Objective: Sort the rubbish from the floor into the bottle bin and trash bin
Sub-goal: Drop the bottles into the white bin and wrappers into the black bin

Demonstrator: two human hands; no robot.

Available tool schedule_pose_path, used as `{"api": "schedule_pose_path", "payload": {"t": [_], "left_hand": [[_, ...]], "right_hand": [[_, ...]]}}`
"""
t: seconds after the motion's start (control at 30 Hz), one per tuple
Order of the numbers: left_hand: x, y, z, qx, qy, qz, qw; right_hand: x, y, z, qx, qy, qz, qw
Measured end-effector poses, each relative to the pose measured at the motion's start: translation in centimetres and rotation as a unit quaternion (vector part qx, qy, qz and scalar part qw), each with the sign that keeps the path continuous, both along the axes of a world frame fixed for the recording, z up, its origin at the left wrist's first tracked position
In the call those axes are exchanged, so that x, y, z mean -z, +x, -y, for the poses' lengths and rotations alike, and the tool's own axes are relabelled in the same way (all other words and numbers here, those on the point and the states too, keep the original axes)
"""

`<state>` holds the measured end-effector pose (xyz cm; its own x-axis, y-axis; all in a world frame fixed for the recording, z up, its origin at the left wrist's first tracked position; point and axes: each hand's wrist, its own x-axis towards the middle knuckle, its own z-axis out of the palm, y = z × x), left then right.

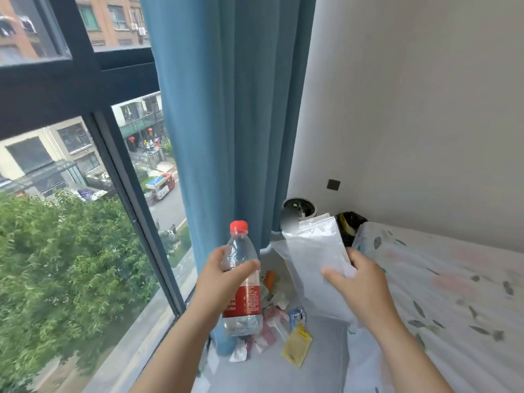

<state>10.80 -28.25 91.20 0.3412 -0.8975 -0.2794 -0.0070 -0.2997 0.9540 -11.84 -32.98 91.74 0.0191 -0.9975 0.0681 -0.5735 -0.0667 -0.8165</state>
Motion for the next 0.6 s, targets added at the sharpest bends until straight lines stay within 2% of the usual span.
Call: {"api": "schedule_pose_path", "payload": {"t": [0.1,0.4,0.6], "left_hand": [[-1.3,-3.6,1.6,0.016,-0.019,0.027,0.999],[-2.6,-15.2,7.7,0.047,-0.028,0.035,0.998],[-2.4,-20.8,10.7,0.053,0.024,0.069,0.996]], "right_hand": [[-1.2,-3.3,0.9,0.018,-0.02,0.029,0.999],[-2.5,-14.6,6.1,0.05,-0.053,0.061,0.995],[-1.9,-21.1,8.8,0.09,-0.041,0.065,0.993]]}}
